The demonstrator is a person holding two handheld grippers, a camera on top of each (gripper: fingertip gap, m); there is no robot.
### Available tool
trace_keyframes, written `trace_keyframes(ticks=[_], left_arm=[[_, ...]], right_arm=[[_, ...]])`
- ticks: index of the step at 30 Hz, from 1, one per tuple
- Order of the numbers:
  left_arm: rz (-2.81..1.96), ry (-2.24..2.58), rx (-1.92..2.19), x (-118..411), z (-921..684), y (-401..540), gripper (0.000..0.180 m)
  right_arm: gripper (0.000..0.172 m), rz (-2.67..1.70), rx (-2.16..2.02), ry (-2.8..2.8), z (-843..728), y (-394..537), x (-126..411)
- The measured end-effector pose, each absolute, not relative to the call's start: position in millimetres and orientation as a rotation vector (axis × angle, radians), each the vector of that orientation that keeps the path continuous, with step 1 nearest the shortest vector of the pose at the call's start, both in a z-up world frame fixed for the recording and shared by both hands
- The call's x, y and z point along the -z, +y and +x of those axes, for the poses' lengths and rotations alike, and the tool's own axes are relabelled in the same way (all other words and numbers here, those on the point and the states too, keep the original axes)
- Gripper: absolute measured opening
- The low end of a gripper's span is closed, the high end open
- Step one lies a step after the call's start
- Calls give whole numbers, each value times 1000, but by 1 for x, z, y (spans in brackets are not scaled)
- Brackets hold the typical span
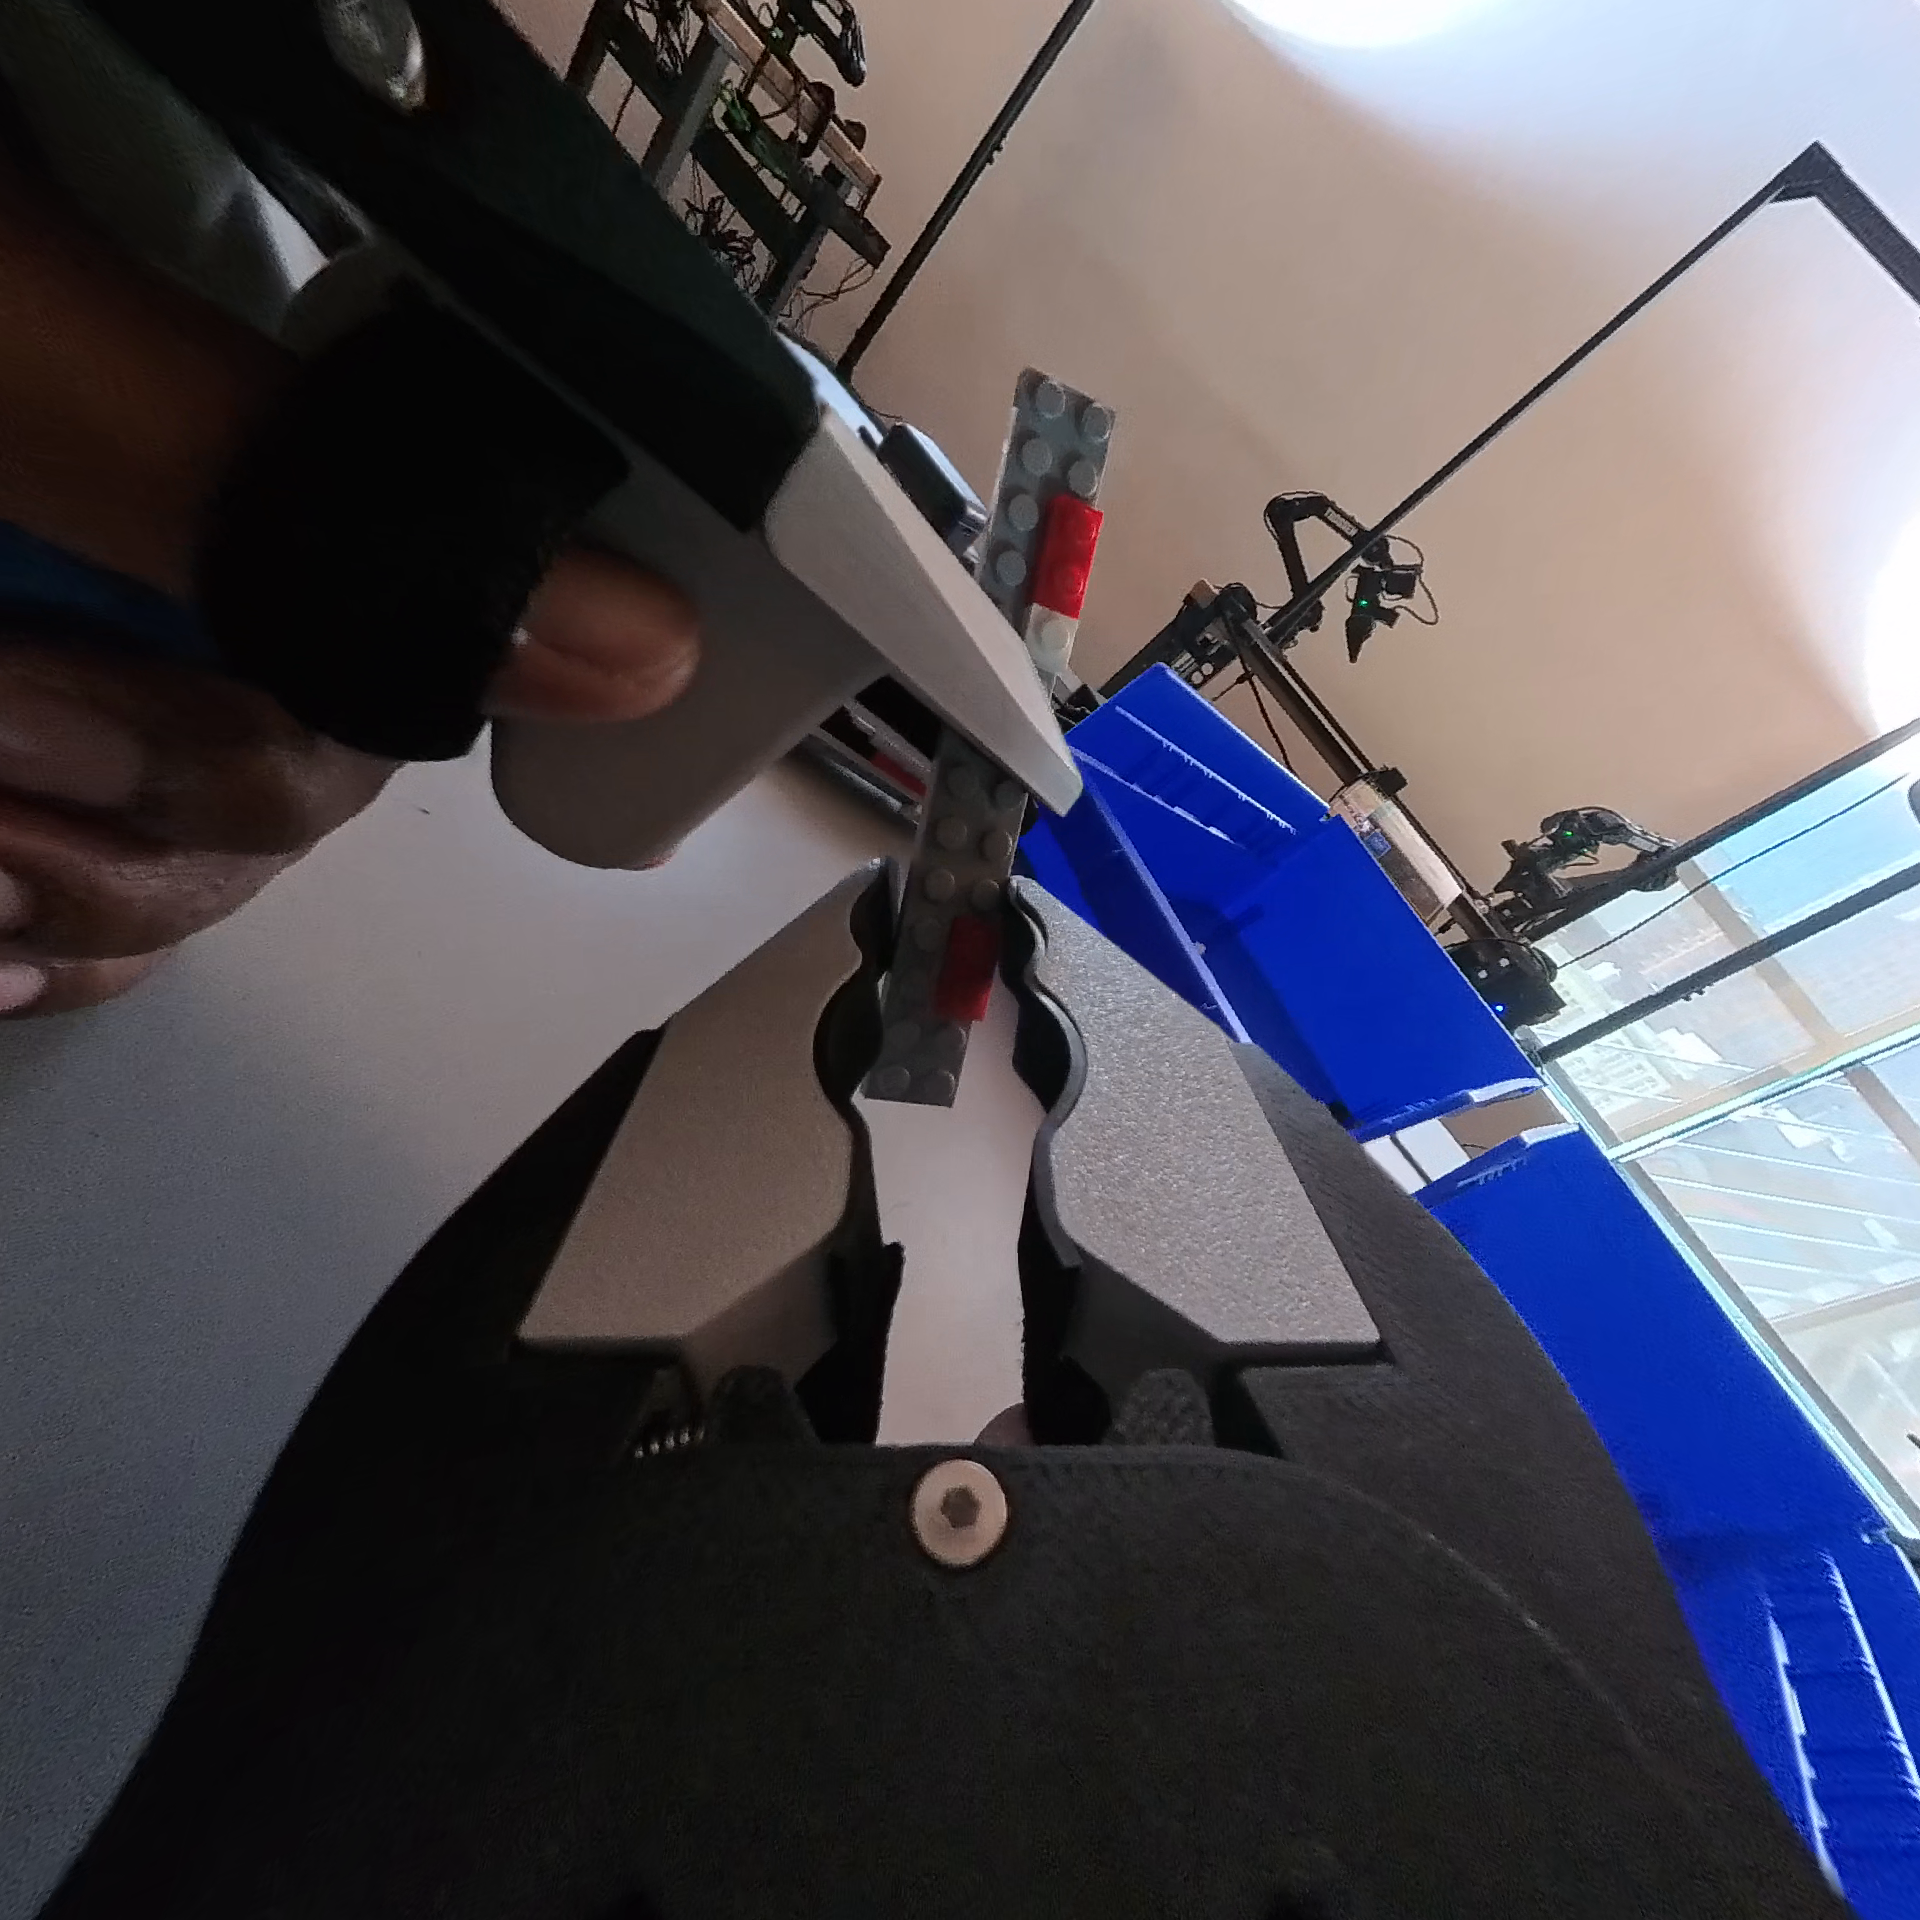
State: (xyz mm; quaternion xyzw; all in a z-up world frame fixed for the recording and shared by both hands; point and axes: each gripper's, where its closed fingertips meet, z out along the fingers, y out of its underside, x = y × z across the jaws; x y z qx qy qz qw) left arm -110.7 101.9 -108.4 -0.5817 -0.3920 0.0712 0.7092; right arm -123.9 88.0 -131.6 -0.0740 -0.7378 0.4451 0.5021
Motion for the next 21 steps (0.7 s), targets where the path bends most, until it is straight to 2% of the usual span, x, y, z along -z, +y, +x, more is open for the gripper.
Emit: trace_keyframes(ticks=[21], left_arm=[[-1257,-895,-152,108,-114,97,7]], right_arm=[[19,-222,-1120,-1843,-126,90,138]])
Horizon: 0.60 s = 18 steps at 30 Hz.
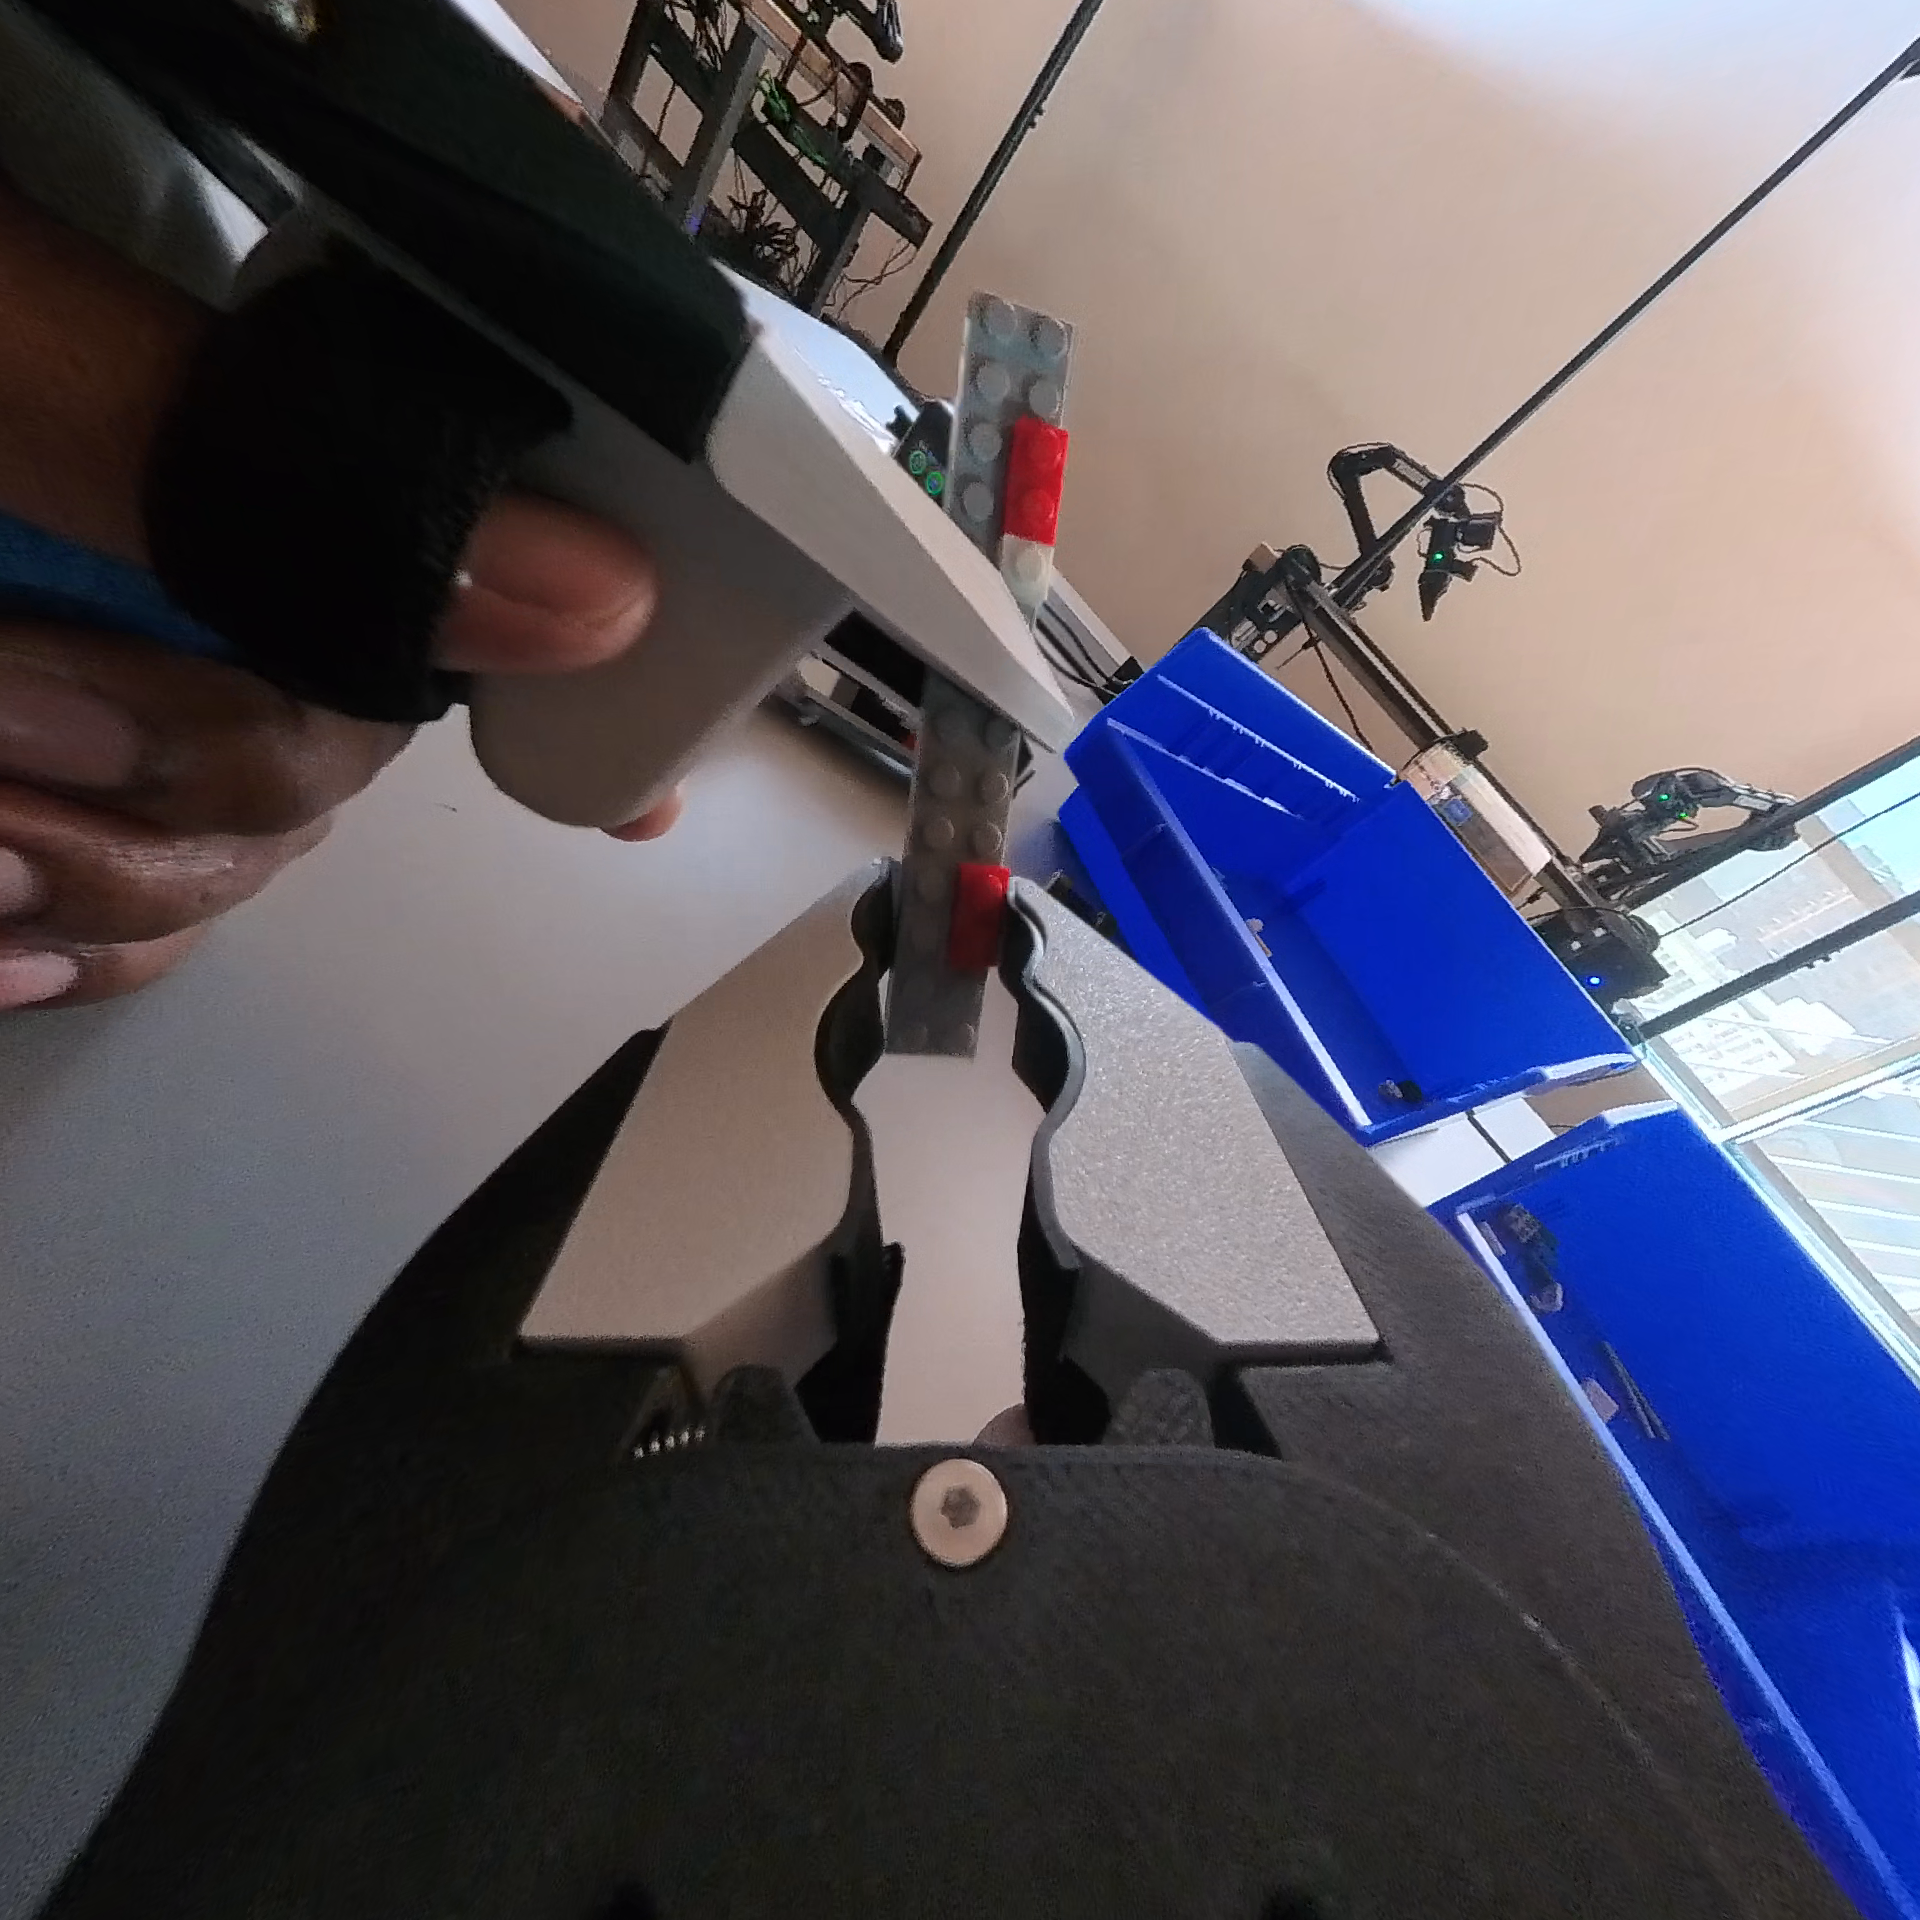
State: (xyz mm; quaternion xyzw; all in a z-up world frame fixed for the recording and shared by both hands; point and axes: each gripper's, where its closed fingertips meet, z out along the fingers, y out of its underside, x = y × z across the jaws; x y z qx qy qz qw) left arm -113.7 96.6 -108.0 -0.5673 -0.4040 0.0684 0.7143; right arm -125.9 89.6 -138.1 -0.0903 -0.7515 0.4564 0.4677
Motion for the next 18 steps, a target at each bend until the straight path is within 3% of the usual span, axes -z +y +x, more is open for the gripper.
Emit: trace_keyframes(ticks=[18], left_arm=[[-1228,-945,-156,110,-120,89,6]], right_arm=[[22,-246,-1385,-2077,-110,98,143]])
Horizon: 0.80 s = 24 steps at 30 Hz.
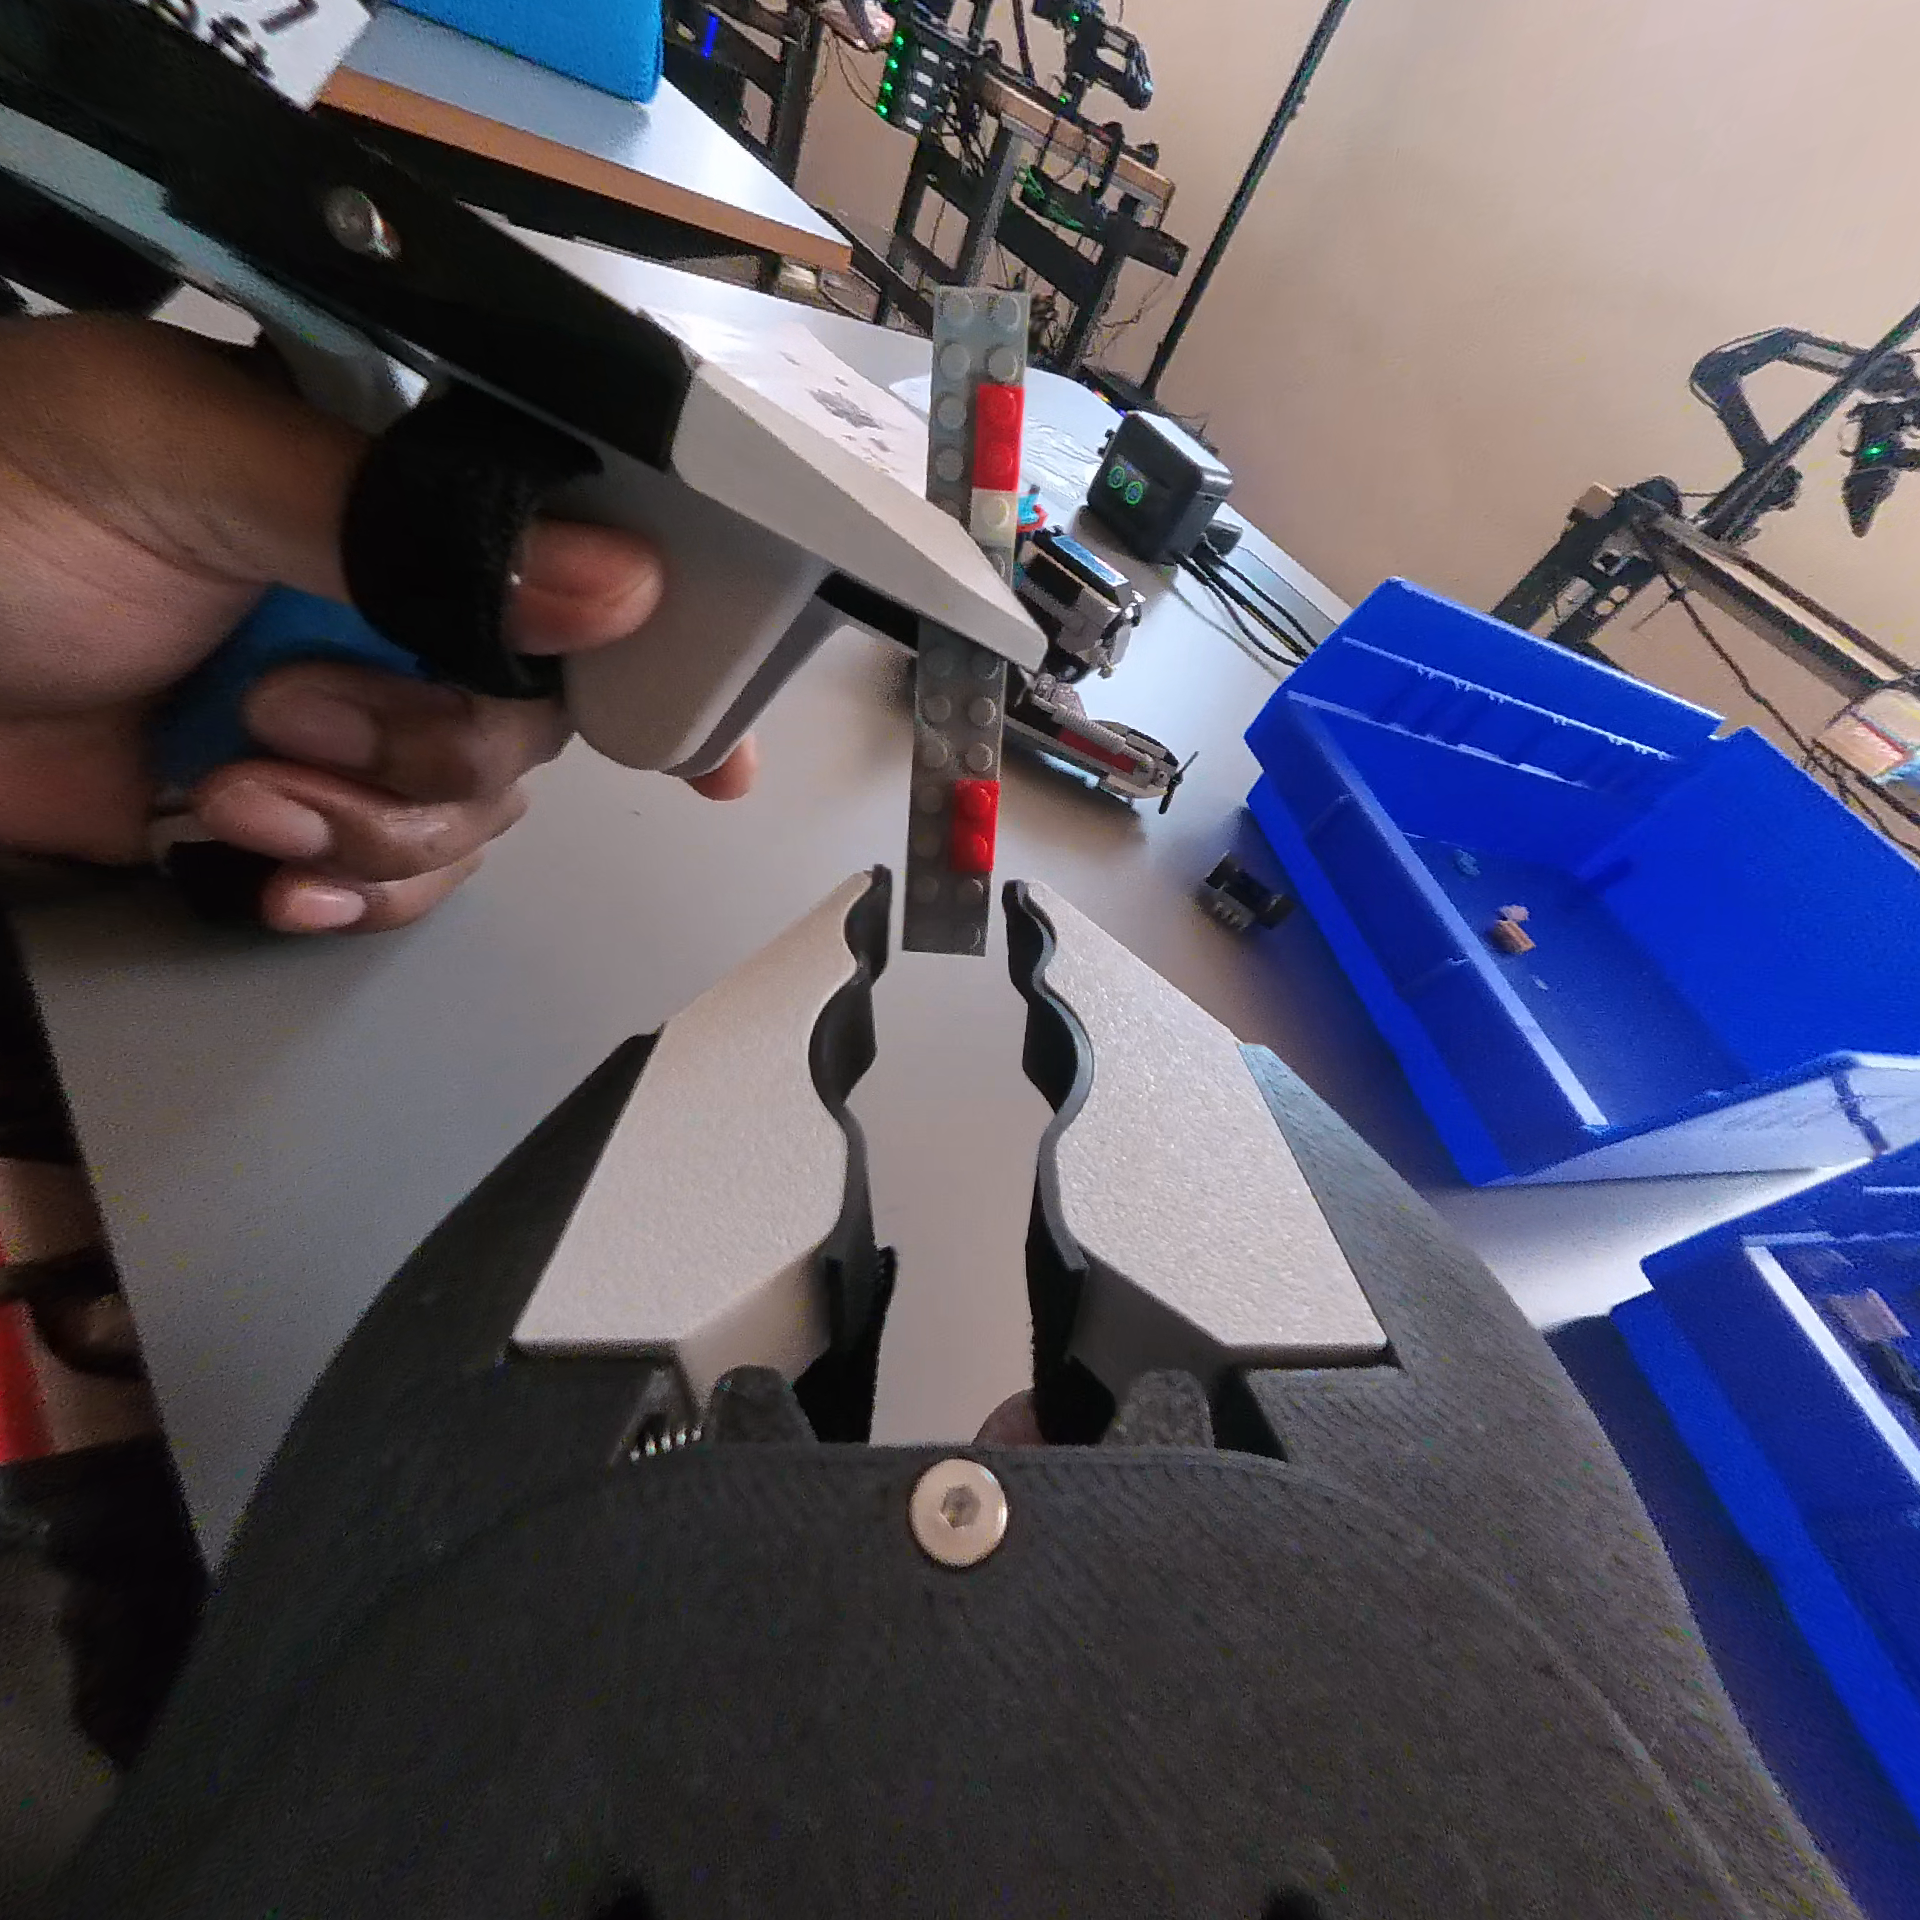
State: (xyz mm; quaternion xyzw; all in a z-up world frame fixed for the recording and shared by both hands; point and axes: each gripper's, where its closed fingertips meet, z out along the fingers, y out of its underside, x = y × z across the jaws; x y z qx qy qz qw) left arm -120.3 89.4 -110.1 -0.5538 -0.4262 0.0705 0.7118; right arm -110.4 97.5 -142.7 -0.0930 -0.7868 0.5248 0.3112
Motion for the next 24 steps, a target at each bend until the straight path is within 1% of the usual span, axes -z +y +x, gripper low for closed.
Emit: trace_keyframes(ticks=[4,16,17,19,24], left_arm=[[-1230,-941,-147,110,-120,90,7],[-1278,-911,-107,112,-115,99,7],[-1285,-910,-103,113,-114,100,6],[-1287,-910,-104,113,-115,100,6],[-1289,-912,-106,113,-115,100,7]], right_arm=[[27,-232,-1426,-2097,-107,97,142],[28,-229,-1358,-2088,-115,90,145],[27,-227,-1356,-2088,-115,89,145],[19,-215,-1353,-2089,-115,88,146],[19,-200,-1315,-2067,-116,87,146]])
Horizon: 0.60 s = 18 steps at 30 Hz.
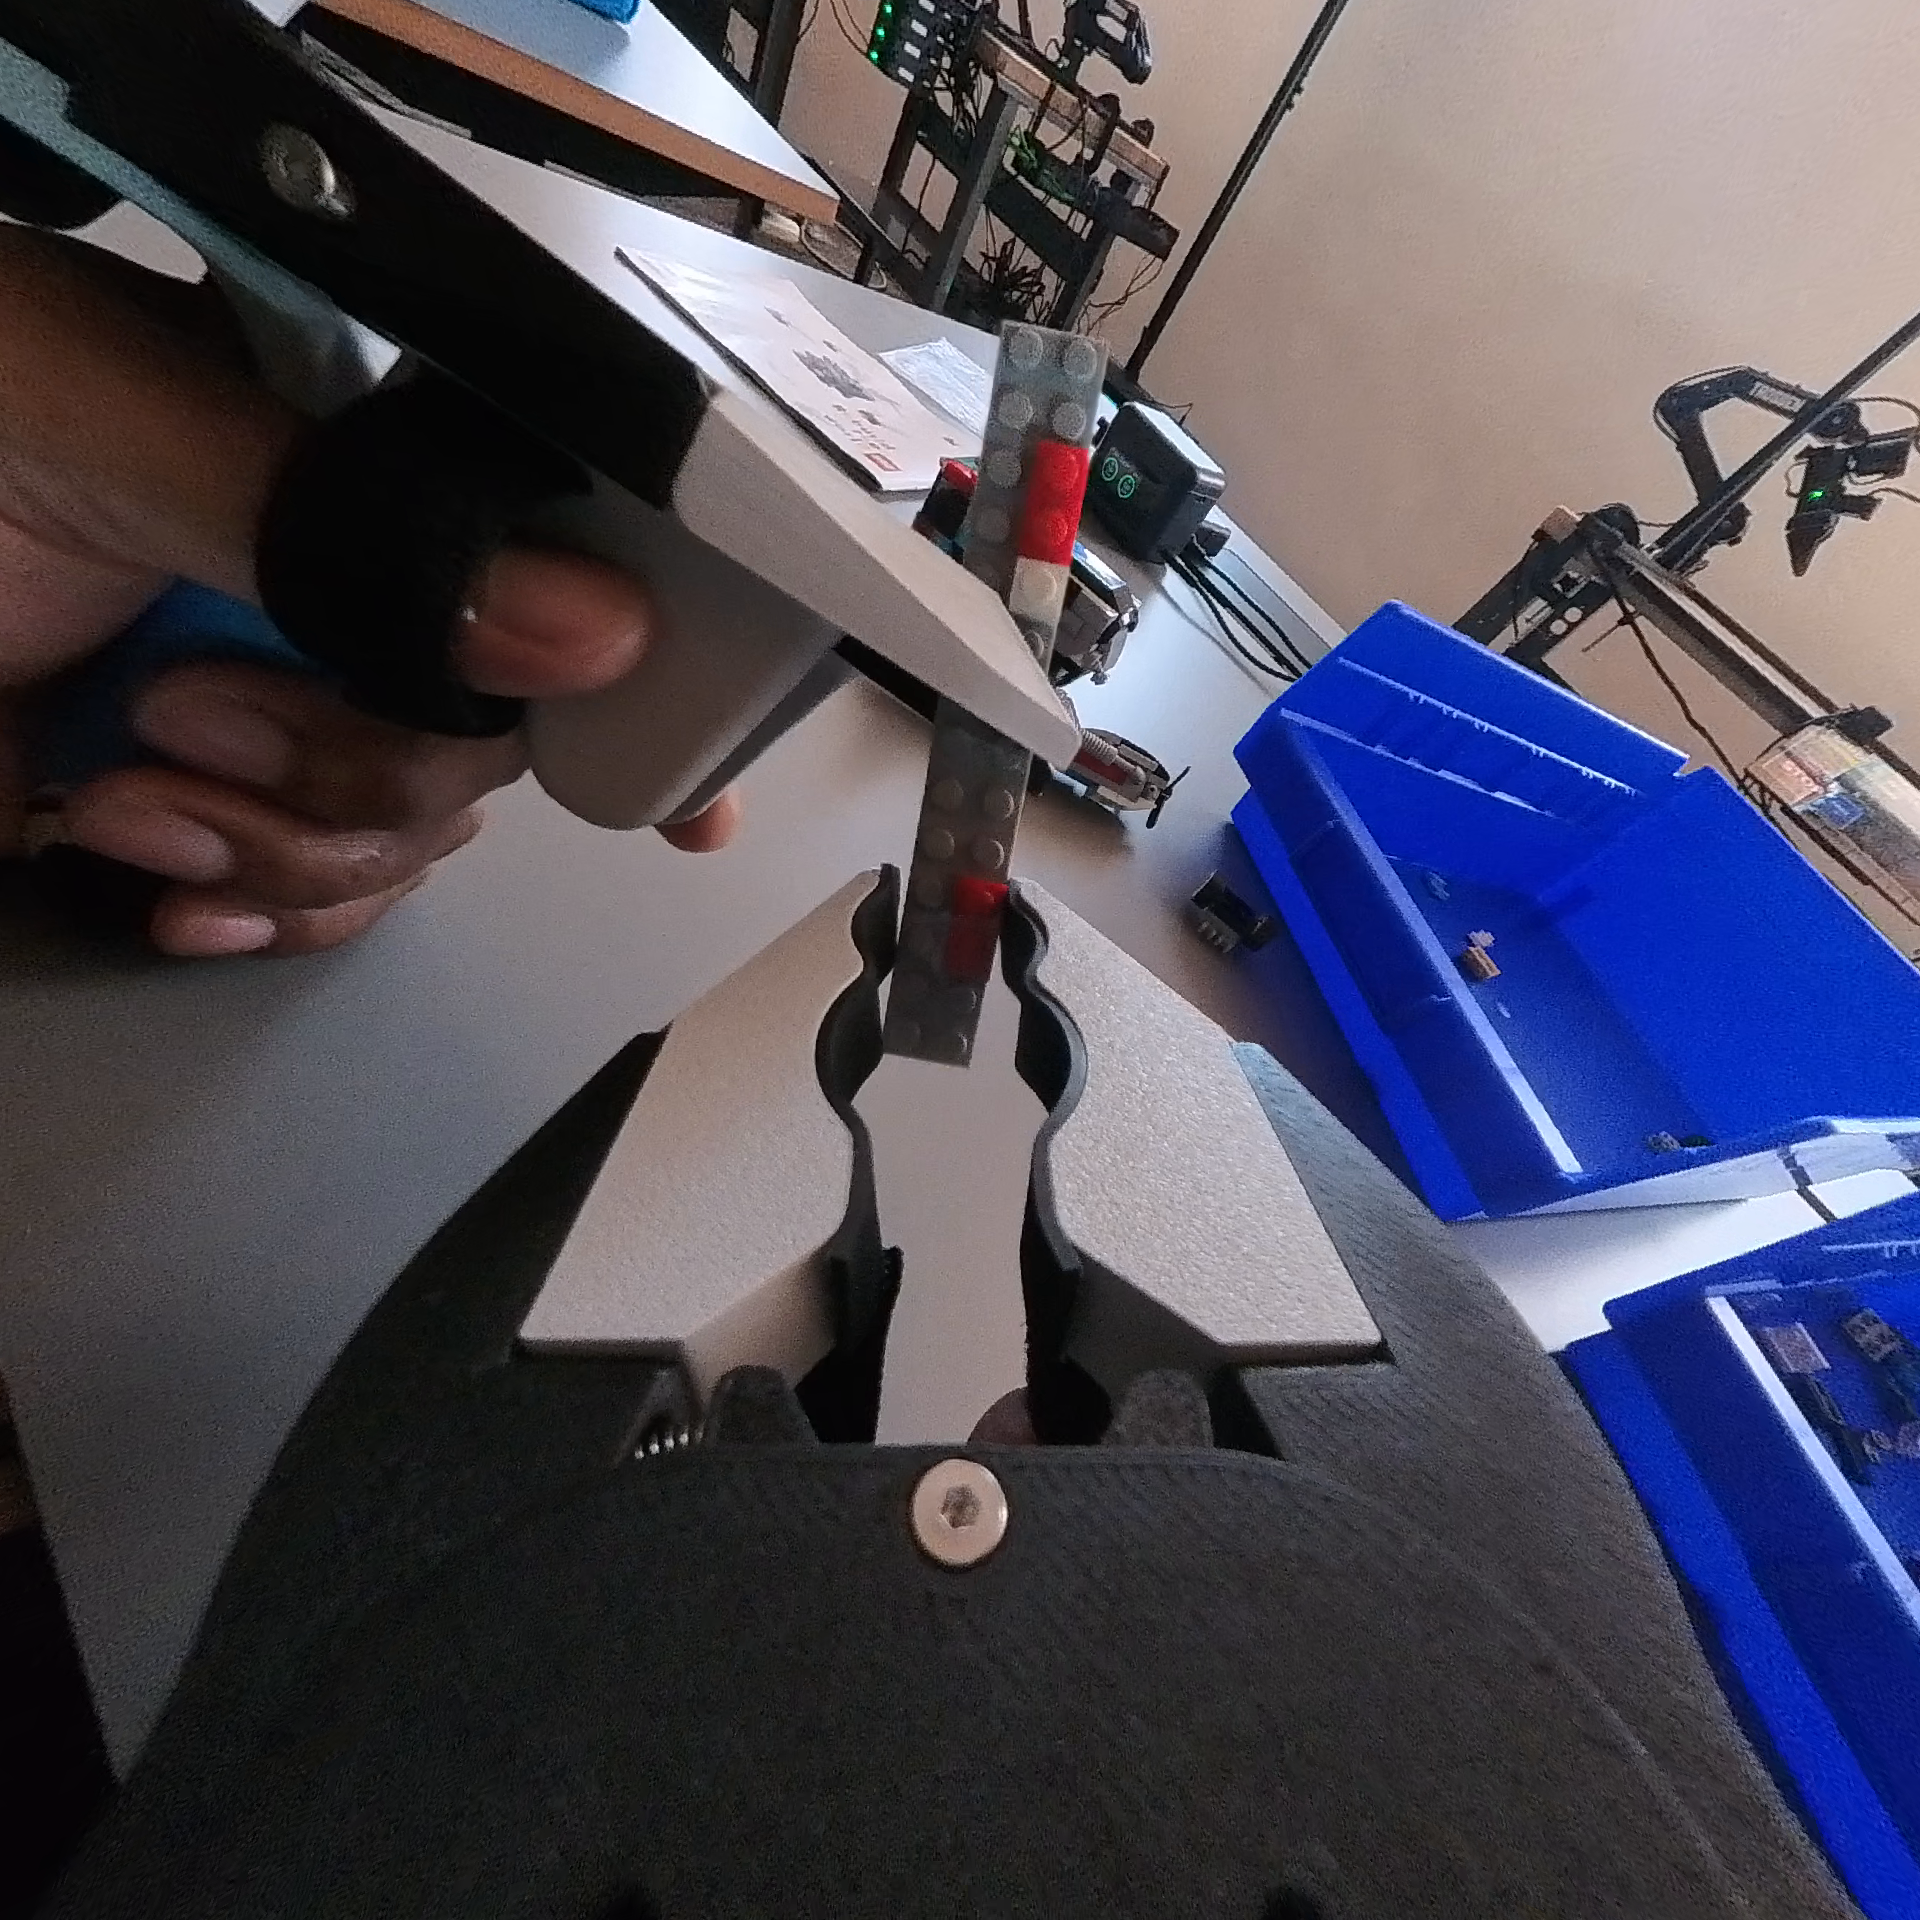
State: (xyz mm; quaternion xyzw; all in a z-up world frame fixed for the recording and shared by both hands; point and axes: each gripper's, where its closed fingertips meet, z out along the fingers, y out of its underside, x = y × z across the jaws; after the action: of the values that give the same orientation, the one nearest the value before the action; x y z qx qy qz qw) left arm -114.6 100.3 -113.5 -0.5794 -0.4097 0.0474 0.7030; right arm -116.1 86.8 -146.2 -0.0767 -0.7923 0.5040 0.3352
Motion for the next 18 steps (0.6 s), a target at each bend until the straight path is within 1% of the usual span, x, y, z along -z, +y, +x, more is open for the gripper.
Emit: trace_keyframes(ticks=[7,13,18], left_arm=[[-1305,-909,-119,114,-114,102,7],[-1323,-935,-145,118,-117,102,7],[-1325,-934,-134,118,-117,102,7]], right_arm=[[20,-183,-1243,-2037,-120,86,148],[20,-134,-1104,-1971,-125,88,150],[20,-124,-1087,-1949,-125,89,149]])
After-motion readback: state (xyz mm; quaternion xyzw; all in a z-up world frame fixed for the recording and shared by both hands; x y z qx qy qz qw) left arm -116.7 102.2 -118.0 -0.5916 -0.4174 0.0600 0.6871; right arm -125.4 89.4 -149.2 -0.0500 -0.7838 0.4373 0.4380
